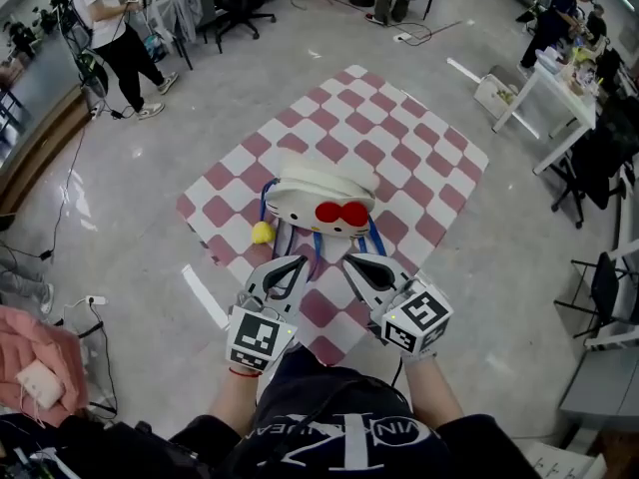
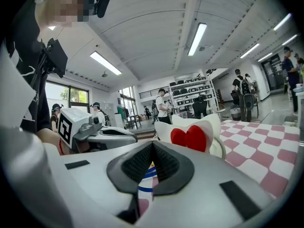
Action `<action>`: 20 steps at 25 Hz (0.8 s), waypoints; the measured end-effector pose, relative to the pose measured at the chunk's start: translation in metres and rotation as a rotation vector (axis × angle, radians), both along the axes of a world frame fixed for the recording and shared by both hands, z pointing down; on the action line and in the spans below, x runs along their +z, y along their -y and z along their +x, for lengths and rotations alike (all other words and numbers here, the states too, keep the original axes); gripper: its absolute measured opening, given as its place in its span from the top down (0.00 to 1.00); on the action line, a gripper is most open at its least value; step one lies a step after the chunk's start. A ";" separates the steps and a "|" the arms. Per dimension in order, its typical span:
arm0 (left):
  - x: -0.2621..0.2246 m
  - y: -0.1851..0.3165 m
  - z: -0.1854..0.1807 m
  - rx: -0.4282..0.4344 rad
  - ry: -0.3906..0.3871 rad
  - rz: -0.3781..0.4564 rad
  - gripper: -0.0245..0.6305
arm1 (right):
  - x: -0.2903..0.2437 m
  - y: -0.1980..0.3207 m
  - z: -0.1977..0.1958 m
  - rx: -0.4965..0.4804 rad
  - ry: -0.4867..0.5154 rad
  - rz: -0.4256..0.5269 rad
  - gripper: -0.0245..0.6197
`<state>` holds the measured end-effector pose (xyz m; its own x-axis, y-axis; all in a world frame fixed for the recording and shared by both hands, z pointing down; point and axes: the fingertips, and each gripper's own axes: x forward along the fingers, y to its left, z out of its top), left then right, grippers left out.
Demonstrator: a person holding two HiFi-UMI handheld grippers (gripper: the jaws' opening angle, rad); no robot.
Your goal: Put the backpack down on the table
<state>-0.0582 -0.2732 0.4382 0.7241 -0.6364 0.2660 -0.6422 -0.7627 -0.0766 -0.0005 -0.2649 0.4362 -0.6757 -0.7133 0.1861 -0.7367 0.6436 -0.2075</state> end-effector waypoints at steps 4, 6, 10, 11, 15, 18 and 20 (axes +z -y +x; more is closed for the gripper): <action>0.001 -0.027 0.001 -0.015 0.017 0.004 0.95 | 0.002 -0.024 -0.006 -0.041 0.008 -0.003 0.96; 0.000 -0.040 0.000 -0.027 0.021 0.007 0.95 | 0.000 -0.037 -0.008 -0.057 0.014 0.002 0.96; -0.003 -0.064 -0.001 -0.052 0.019 0.013 0.95 | -0.003 -0.063 -0.014 -0.091 0.019 0.008 0.96; -0.003 -0.071 -0.001 -0.056 0.018 0.012 0.95 | -0.002 -0.070 -0.014 -0.095 0.020 0.006 0.96; -0.003 -0.098 -0.001 -0.069 0.017 0.018 0.95 | -0.004 -0.096 -0.014 -0.108 0.030 0.021 0.96; -0.006 -0.116 0.000 -0.080 0.010 0.027 0.95 | -0.007 -0.114 -0.014 -0.119 0.036 0.037 0.96; -0.008 -0.128 0.001 -0.082 0.010 0.035 0.95 | -0.008 -0.125 -0.014 -0.125 0.039 0.043 0.96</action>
<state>-0.0571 -0.1450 0.4300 0.6665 -0.7026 0.2492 -0.7016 -0.7042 -0.1088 -0.0147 -0.1398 0.4283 -0.7660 -0.6299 0.1283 -0.6419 0.7390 -0.2046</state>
